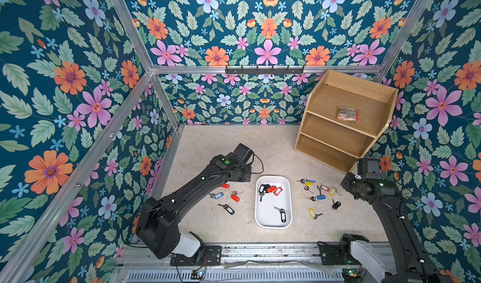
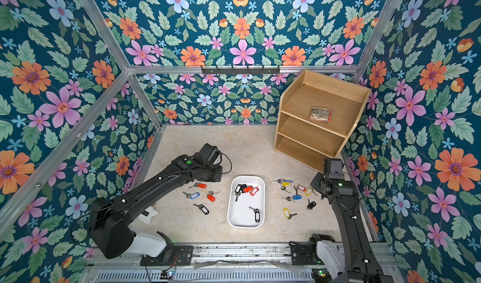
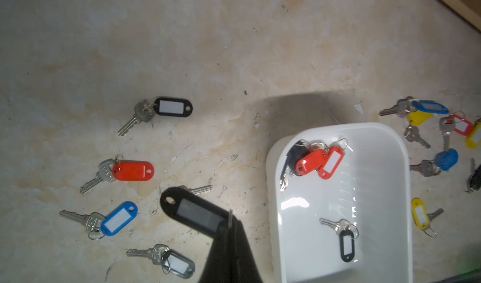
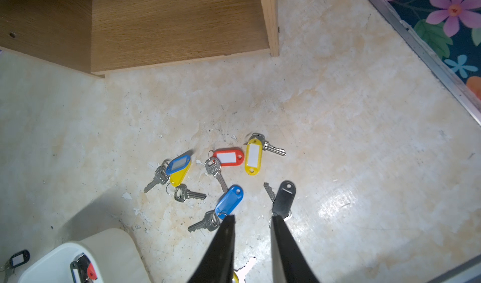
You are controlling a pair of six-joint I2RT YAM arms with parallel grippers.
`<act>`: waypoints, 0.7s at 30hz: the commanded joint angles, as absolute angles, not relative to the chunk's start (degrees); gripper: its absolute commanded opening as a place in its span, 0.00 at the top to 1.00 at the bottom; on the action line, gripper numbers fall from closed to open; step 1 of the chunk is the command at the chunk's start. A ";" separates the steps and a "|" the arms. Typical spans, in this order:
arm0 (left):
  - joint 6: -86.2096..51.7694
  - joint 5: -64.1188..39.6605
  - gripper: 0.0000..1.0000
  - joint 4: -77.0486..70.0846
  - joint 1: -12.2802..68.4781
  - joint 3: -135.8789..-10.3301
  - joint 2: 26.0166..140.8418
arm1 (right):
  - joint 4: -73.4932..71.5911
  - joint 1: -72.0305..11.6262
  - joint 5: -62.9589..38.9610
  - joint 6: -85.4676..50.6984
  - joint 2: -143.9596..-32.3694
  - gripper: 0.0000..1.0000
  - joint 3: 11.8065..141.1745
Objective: Take the keys out of the storage box
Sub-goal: Place the key at the center of the board.
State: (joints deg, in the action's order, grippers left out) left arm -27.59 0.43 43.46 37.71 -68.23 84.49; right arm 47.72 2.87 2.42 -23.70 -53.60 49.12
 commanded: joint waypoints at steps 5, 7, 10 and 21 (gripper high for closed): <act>-23.74 -3.91 1.00 37.42 33.45 -68.40 93.70 | 47.35 0.94 -1.49 -22.01 -49.65 0.71 50.00; -23.59 -4.22 1.00 36.61 32.90 -69.25 96.32 | 47.68 0.45 -1.49 -22.06 -49.32 0.70 50.20; -23.63 -5.47 1.00 34.85 32.35 -69.35 99.16 | 47.72 -0.09 -1.58 -21.99 -49.39 0.69 50.27; -25.92 -8.51 0.40 30.29 32.37 -62.97 97.28 | 47.44 -1.71 -1.20 -22.20 -50.46 0.58 49.86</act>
State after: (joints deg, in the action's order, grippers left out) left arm -25.34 -7.27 32.08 32.36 -64.01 98.70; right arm 47.77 -1.34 -1.48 -22.61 -50.33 49.87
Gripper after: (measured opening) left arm 0.585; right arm 0.420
